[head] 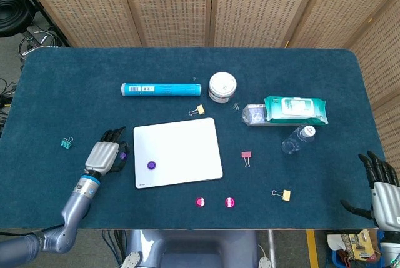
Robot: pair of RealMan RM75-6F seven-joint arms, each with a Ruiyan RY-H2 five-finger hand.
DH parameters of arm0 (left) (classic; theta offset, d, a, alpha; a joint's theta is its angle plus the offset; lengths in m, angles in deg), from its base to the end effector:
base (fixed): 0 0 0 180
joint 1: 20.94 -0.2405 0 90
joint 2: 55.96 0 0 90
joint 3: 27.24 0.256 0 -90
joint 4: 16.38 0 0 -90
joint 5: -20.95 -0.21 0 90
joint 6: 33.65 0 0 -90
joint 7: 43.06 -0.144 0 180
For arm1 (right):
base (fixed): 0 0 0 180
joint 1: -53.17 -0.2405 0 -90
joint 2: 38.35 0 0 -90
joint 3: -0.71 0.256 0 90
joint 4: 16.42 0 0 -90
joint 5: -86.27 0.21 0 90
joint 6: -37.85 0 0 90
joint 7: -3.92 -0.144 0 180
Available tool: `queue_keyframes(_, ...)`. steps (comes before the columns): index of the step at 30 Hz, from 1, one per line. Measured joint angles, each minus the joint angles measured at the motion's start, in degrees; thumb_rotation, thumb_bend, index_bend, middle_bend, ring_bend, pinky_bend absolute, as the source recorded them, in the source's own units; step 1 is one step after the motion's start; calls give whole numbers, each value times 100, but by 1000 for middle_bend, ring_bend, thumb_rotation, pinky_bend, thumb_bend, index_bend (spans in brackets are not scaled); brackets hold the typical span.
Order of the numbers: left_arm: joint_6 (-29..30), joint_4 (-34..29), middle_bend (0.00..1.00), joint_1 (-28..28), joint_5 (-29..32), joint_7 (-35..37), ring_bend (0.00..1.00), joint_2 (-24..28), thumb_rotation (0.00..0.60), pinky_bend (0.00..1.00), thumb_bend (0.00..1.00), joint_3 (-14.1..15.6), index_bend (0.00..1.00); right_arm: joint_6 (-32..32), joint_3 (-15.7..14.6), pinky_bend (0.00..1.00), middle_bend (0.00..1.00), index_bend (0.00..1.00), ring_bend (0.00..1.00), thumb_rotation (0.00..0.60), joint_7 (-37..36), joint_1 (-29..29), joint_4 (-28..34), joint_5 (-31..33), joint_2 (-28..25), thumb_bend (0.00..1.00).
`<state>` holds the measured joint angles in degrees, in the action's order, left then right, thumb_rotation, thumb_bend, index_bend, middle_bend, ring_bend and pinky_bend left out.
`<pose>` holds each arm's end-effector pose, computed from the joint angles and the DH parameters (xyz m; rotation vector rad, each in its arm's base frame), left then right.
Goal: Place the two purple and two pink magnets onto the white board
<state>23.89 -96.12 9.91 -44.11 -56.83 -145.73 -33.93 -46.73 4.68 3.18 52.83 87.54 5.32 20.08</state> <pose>-0.2354 0.3052 -0.0169 -1.7016 -1.1275 -0.8051 -0.3009 -0.1584 0.1770 1.2315 -1.0650 0.9013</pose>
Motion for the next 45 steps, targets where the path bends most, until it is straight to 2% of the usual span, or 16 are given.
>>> queue_keyframes(16,-15,-399,0,294,58,-261,0,57,600,0,378,-300,590,35,6,0,0,0,0,600,-25,-11,-15,43,-7,0)
queue_keyframes(23,-116,-359,0,580,390,-776,0,-192,600,0,378,-438,590,56,21,0,0,0,0,600,-56,-17,-28,88,-19,0)
queue_keyframes(33,-206,-101,0,798,833,-1074,0,-585,600,0,378,-496,572,86,37,0,0,0,0,600,-105,-27,-42,129,-36,0)
queue_keyframes(36,-156,-30,0,808,869,-1091,0,-663,600,0,375,-489,461,84,39,0,0,0,0,600,-121,-26,-45,128,-43,0)
queue_keyframes(38,-143,3,0,812,887,-1085,0,-699,600,0,370,-484,284,82,39,0,0,0,0,600,-134,-25,-45,125,-47,0)
queue_keyframes(40,-143,7,0,814,878,-1045,0,-711,600,0,369,-477,185,78,40,0,0,0,0,600,-139,-24,-44,119,-53,0)
queue_keyframes(45,-128,20,0,819,812,-983,0,-725,600,0,360,-435,107,85,36,0,0,0,0,600,-137,-25,-37,121,-55,0)
